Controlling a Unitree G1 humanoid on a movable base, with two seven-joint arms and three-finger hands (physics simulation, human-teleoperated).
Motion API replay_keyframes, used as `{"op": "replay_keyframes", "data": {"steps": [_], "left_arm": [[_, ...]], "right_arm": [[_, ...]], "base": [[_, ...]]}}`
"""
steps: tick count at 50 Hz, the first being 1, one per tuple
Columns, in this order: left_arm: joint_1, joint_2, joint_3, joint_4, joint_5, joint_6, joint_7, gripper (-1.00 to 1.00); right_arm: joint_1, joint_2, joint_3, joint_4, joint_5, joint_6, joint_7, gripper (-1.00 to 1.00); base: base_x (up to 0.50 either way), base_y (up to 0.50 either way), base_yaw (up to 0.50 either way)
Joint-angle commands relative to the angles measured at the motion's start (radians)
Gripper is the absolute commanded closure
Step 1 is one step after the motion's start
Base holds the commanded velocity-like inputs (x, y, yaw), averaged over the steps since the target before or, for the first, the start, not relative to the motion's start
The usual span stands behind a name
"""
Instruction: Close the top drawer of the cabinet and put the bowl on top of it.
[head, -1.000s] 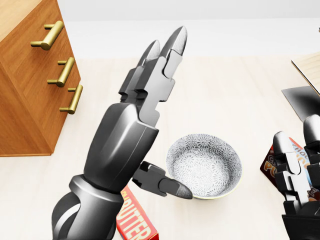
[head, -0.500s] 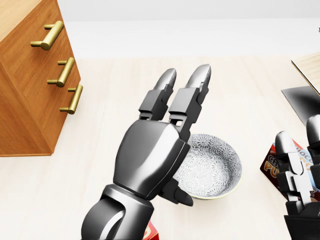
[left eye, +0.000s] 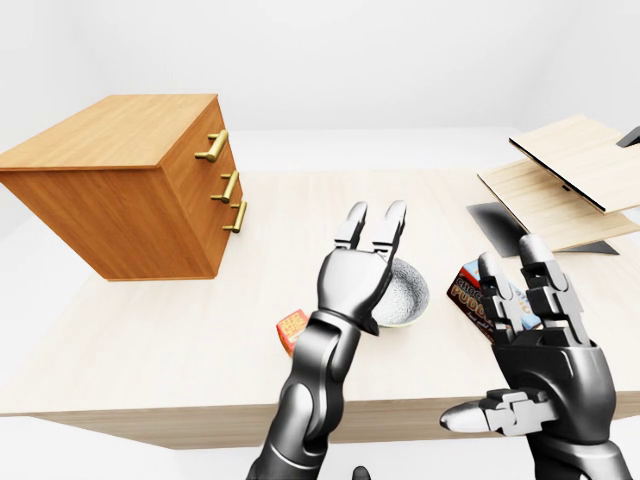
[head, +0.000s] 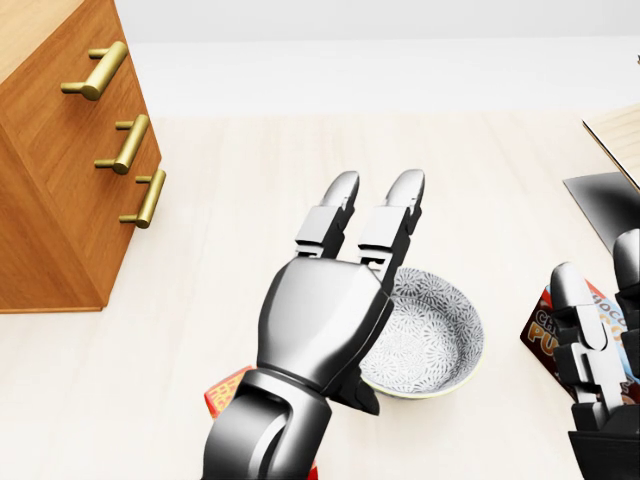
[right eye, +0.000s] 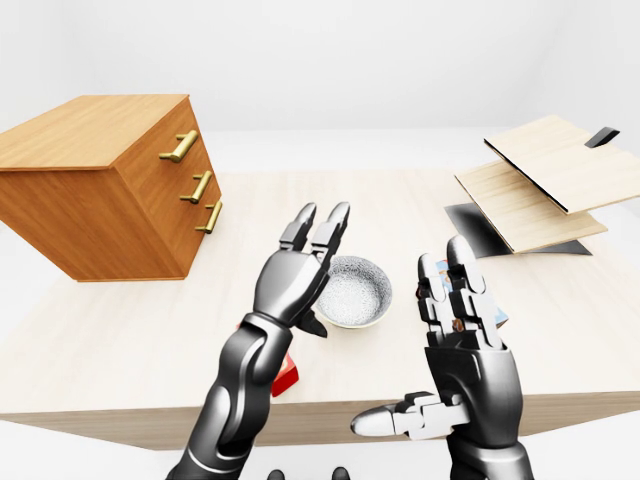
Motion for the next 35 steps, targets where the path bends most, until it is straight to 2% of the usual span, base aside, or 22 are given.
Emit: {"op": "replay_keyframes", "data": {"steps": [1, 8, 15, 17, 35], "left_arm": [[-0.021, -0.009, 0.008, 0.130, 0.053, 0.000, 0.017, -1.00], [-0.014, -0.013, 0.001, 0.158, 0.084, 0.000, 0.020, -1.00], [-0.012, -0.018, -0.008, 0.158, 0.130, 0.000, -0.036, -1.00], [-0.036, -0.022, 0.003, 0.199, 0.160, 0.000, -0.062, -1.00], [-0.072, -0.052, 0.014, 0.235, 0.198, 0.000, -0.108, -1.00]], "right_arm": [[-0.005, -0.005, 0.000, 0.002, 0.003, 0.003, -0.005, -1.00], [-0.010, -0.005, -0.005, 0.004, 0.005, 0.008, -0.005, -1.00], [-0.009, -0.003, -0.007, 0.003, 0.007, 0.007, -0.002, -1.00], [-0.010, -0.003, -0.011, 0.003, 0.010, 0.008, -0.001, -1.00], [-0.012, 0.007, -0.028, -0.008, 0.019, 0.021, 0.011, -1.00]], "base": [[0.00, 0.00, 0.00], [0.00, 0.00, 0.00], [0.00, 0.00, 0.00], [0.00, 0.00, 0.00], [0.00, 0.00, 0.00]]}}
